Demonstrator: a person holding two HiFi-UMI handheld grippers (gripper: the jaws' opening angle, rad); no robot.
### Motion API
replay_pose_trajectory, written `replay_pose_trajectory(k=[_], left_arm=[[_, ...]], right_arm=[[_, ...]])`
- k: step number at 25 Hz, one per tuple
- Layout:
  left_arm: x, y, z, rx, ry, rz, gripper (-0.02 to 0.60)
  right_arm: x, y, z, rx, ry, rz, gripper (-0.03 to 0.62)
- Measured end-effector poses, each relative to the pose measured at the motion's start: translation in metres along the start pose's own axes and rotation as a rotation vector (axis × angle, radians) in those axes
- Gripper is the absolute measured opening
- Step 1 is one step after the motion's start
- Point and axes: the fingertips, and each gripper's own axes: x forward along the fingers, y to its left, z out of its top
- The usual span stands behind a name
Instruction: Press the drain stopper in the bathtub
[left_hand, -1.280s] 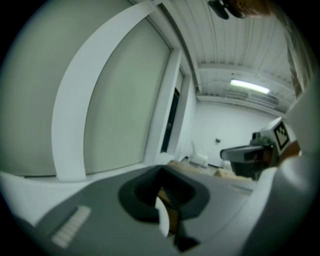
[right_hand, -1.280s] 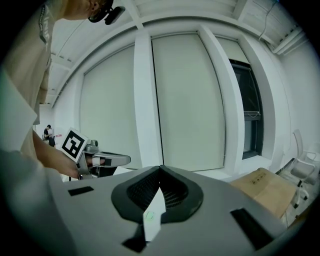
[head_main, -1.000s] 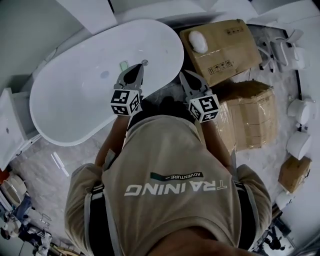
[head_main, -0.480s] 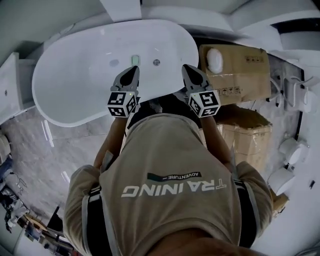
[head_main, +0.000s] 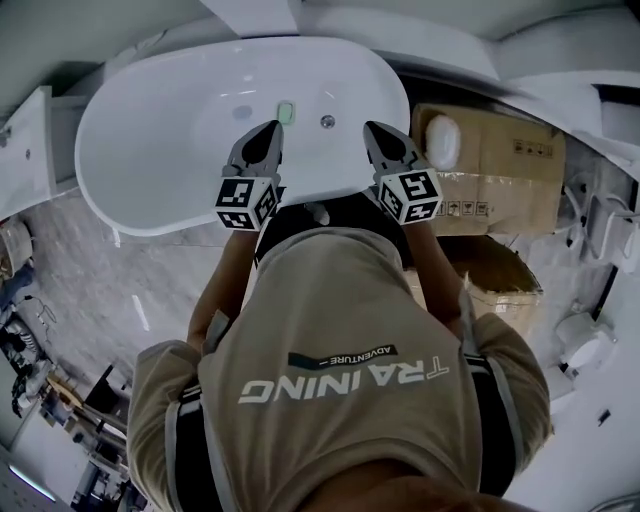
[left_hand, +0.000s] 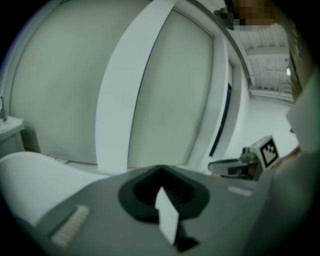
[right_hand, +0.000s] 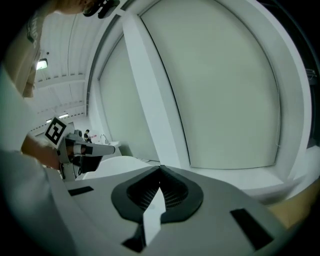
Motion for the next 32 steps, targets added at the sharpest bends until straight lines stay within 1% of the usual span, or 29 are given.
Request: replay_pose_trajectory(k=[4,7,10,13,17,20,23,25,28,32], left_arm=[[0.016,-0.002,-0.010,-0.025,0.037,0.032,0.002],[0.026,-0.004,-0.023,-0.043,0.074,0.032,0.002],[0.037,-0.002,-0.032,-0.044,0.094,0.023,0.002],[0.047,0.005,-0.042,-0.044,0.104,0.030,0.002],[0.061,0.010,-0.066,-0.059,0.138,0.015,0.002],[0.070,0.021,-0.080,-0.053,0.137,0.037,0.002],[0.077,0.034,-0.093,-0.049,0.144,0.067,0.002],[0.081,0.036,-0.105,-0.050,0.164,0.068,0.002],[0.088,0.043,-0.127,-0.055,0.189,0.067,0.002],[0.099,0.062,-0.165,-0.098,0.212,0.104,0.002]], right_arm=[[0.013,-0.011,-0.020,0.016,0.058,0.047,0.009],[0.019,-0.015,-0.037,0.008,0.106,0.068,0.008],[0.023,-0.020,-0.053,0.019,0.145,0.063,0.009],[0.025,-0.024,-0.073,0.046,0.187,0.033,0.009],[0.025,-0.022,-0.095,0.078,0.224,0.011,0.009],[0.035,-0.019,-0.111,0.077,0.262,0.015,0.009],[0.054,-0.011,-0.125,0.075,0.293,0.060,0.009],[0.064,-0.007,-0.134,0.066,0.306,0.082,0.009],[0.084,-0.008,-0.157,0.037,0.337,0.092,0.009],[0.117,-0.015,-0.201,-0.046,0.393,0.124,0.008]])
